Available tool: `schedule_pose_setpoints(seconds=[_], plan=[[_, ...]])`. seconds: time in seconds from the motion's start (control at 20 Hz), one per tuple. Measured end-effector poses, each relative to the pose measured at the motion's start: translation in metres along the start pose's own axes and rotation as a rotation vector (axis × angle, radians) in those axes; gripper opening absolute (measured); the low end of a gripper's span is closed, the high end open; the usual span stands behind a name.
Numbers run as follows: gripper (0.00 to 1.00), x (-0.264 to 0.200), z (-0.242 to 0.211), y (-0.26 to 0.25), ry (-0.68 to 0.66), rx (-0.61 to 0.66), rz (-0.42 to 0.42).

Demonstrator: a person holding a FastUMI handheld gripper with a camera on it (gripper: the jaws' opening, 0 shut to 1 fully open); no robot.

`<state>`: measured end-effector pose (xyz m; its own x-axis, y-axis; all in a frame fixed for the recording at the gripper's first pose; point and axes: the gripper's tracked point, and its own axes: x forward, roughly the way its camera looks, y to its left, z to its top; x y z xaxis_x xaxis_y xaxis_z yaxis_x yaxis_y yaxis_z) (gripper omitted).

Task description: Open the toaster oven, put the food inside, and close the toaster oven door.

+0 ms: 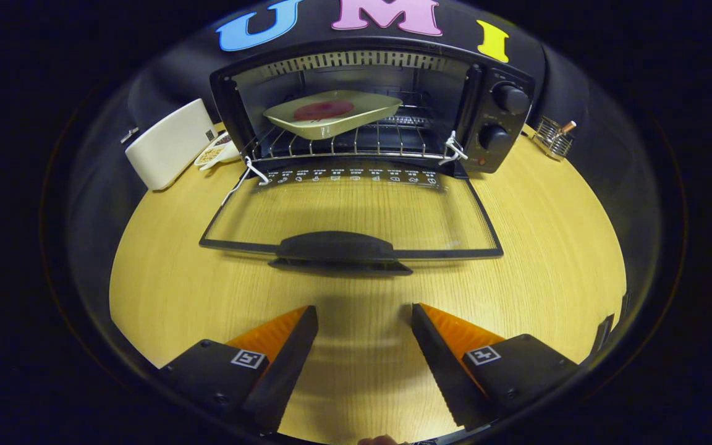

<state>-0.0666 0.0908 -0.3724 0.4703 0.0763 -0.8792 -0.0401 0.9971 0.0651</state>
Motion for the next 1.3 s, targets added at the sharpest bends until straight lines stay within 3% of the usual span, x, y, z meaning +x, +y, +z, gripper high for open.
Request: schedule_pose_setpoints(seconds=[0.25, 0.4, 0.75, 1.05, 1.3], plan=[[1.00, 0.010, 0.016, 0.004, 0.012, 0.074, 0.006], [1.00, 0.006, 0.021, 0.003, -0.009, 0.051, 0.004], [1.00, -0.039, 0.048, 0.005, -0.123, 0.083, 0.046], [1.00, -0.076, 0.110, 0.000, -0.289, 0.025, 0.047], [1.00, -0.153, 0.162, 0.000, -0.492, -0.004, 0.057]])
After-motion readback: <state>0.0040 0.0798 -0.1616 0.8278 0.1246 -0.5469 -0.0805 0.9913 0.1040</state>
